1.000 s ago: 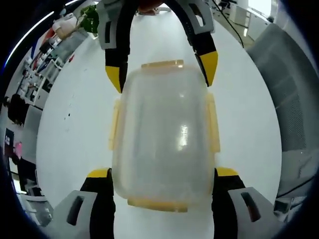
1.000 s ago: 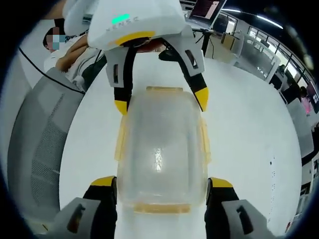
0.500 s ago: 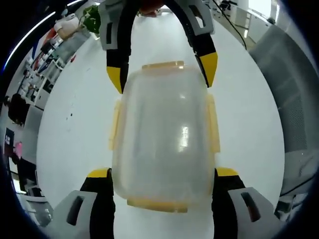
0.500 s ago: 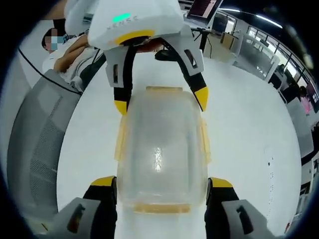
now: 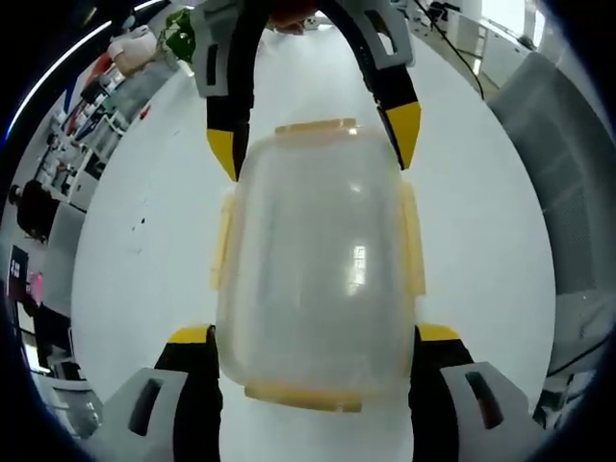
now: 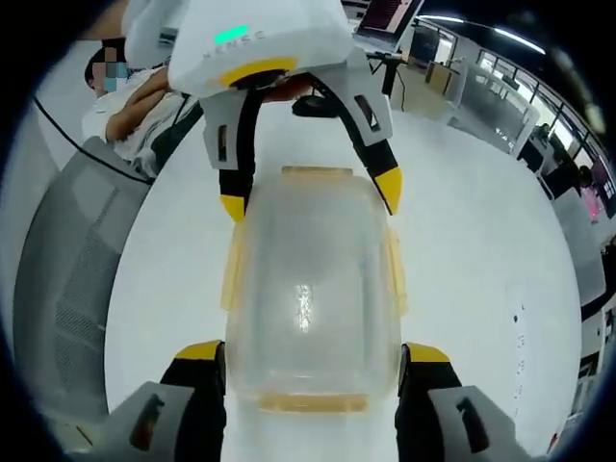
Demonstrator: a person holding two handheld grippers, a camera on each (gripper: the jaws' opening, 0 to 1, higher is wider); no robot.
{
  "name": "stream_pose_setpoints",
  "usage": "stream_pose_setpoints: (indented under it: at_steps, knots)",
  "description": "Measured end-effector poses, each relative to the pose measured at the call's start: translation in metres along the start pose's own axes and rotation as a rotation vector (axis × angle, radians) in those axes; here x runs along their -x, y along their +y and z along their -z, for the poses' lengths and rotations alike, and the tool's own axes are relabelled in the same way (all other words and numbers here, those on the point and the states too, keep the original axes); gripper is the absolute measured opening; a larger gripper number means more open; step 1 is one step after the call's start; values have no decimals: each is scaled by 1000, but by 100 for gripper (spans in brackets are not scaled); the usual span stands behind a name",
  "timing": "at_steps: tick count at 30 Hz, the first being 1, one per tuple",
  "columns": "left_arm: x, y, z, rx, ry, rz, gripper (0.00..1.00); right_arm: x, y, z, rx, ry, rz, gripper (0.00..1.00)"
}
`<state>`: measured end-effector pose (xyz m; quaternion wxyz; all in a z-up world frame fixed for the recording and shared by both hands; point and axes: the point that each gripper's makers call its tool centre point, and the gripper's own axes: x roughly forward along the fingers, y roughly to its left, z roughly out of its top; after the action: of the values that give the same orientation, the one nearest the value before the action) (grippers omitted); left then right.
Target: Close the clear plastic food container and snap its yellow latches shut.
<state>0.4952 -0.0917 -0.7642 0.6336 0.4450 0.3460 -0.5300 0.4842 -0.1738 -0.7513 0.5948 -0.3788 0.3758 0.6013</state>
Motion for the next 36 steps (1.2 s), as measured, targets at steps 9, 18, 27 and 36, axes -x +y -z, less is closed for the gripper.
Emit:
stream_pose_setpoints:
  at_steps: [9, 18, 27, 36]
  knots:
    - [-1, 7, 0, 1, -1, -1, 79, 0, -6, 0, 4, 3, -3, 72]
    - [-1, 7, 0, -2, 4, -9, 79, 0, -7, 0, -1, 6, 9, 72]
    - [-1, 7, 0, 44, -19, -16, 84, 7, -9, -5, -34, -31, 37, 71]
    - [7, 6, -4, 94, -70, -37, 86, 15, -6, -13, -52, -73, 70, 72]
